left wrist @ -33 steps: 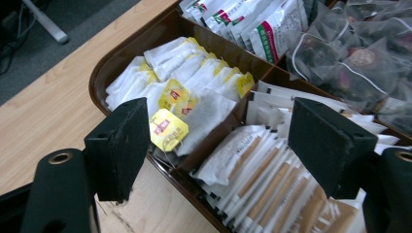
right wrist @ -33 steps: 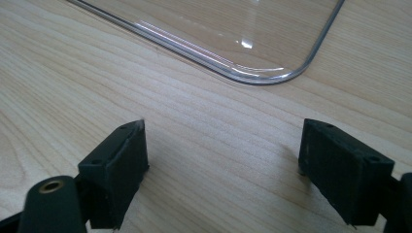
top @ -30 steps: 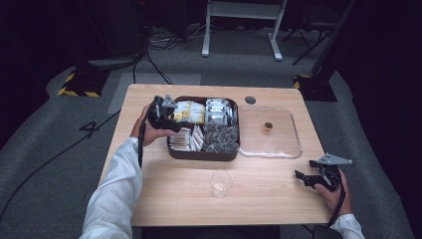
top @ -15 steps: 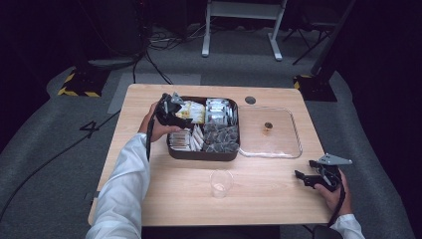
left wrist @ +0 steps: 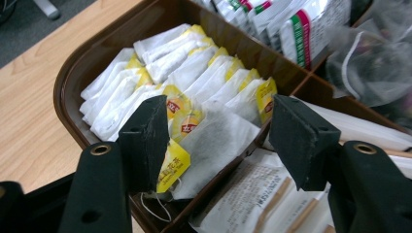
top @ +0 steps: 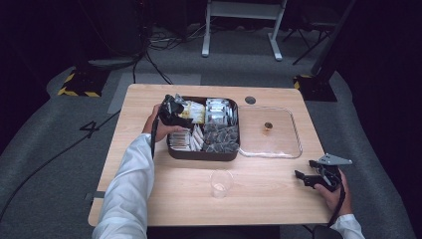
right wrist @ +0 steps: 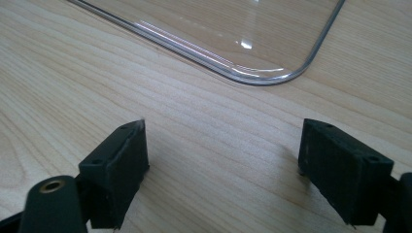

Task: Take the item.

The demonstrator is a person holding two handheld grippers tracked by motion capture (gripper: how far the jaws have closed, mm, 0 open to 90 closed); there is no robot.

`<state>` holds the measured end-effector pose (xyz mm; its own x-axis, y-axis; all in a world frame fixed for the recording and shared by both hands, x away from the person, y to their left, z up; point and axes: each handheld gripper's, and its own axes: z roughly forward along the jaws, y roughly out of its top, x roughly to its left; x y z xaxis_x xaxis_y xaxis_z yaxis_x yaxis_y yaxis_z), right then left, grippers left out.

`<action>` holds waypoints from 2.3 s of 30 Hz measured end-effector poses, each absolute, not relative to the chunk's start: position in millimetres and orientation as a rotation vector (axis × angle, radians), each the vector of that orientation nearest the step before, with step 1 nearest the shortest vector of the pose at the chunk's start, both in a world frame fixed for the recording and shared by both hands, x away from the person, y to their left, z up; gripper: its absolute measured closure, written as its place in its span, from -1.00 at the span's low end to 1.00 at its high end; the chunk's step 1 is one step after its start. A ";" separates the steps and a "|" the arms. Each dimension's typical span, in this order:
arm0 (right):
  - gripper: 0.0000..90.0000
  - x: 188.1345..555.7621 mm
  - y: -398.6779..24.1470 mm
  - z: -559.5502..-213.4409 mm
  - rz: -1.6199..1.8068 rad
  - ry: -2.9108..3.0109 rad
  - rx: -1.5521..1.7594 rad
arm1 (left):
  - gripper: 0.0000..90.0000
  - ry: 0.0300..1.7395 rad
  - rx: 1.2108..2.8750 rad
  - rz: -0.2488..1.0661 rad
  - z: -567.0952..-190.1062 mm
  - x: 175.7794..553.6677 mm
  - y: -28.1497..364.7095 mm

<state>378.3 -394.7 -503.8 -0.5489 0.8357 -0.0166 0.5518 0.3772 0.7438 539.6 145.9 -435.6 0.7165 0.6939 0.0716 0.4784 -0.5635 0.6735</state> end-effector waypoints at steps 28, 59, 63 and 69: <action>-0.59 378.0 -394.5 -503.7 0.991 2.250 1.200 | 1.00 0.917 2.272 0.516 -444.1 546.1 149.1; -0.59 378.0 -394.4 -503.7 0.991 2.250 1.200 | 0.63 0.941 2.332 0.425 -448.9 552.5 137.4; -0.59 378.1 -394.5 -503.8 0.991 2.251 1.200 | 0.66 0.990 2.343 0.448 -454.5 556.4 136.9; -0.59 378.0 -394.4 -503.7 0.991 2.250 1.199 | 0.43 1.037 2.323 0.422 -453.5 560.2 138.2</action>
<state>378.0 -394.4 -503.7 -0.5498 0.8350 -0.0203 0.5490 0.3796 0.7447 560.2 138.2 -453.5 0.6520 0.7561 0.0571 0.5816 -0.5470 0.6022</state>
